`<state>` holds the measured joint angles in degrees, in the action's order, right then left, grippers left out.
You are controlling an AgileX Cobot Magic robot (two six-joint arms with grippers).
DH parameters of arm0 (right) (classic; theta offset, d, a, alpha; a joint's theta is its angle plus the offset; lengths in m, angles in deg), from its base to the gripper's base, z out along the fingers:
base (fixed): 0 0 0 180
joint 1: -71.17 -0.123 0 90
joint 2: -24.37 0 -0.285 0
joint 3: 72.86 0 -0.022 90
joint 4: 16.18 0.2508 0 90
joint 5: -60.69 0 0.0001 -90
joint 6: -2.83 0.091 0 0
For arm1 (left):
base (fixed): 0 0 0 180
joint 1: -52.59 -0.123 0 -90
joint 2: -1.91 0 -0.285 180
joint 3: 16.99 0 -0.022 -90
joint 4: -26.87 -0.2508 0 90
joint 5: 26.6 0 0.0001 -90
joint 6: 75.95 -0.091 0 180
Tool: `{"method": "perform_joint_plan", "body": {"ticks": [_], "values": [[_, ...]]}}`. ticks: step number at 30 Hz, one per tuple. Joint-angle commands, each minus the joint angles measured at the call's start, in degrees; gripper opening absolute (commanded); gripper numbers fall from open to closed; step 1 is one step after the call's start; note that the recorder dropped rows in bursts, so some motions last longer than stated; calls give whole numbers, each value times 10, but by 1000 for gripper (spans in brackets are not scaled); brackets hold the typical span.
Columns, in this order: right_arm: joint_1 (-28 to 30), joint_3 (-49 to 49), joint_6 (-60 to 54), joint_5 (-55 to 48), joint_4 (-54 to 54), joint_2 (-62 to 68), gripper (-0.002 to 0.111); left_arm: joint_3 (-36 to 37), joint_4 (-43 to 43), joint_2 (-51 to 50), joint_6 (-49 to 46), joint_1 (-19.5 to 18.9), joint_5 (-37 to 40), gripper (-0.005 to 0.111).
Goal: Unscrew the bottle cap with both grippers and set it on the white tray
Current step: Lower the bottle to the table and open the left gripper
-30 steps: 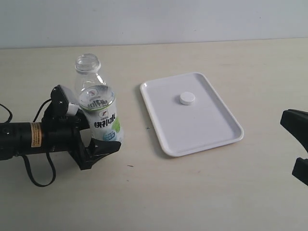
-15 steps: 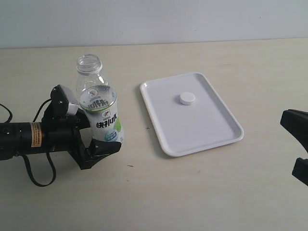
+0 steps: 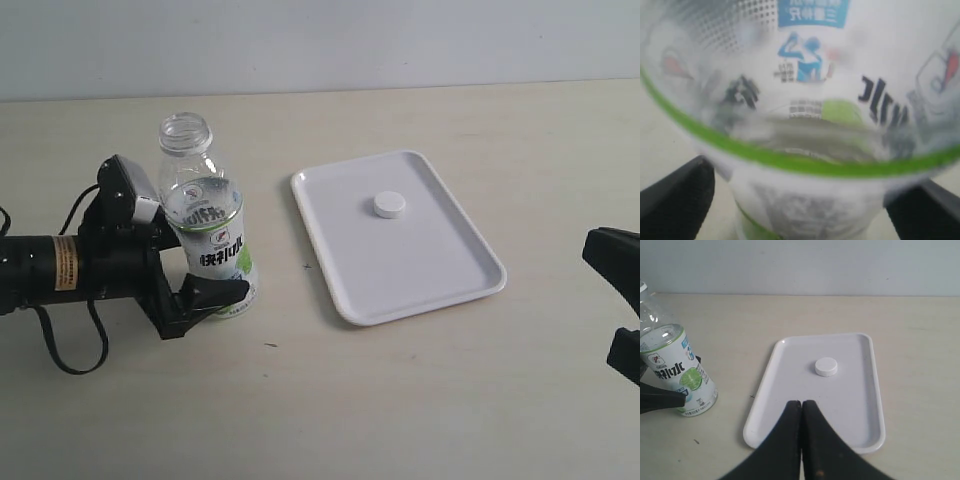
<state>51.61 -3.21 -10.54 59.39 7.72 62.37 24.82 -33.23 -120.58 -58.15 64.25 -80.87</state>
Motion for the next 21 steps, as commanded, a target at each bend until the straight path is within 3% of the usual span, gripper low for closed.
{"method": "perform_joint_plan", "body": {"ticks": [1, 21], "values": [[-1, 2, 0, 2, -4, -2, 0, 3, -8, 18, 23, 3, 37, 86], [-1, 2, 0, 2, -4, -2, 0, 19, -26, 85, 59, 3, 110, 86]]}}
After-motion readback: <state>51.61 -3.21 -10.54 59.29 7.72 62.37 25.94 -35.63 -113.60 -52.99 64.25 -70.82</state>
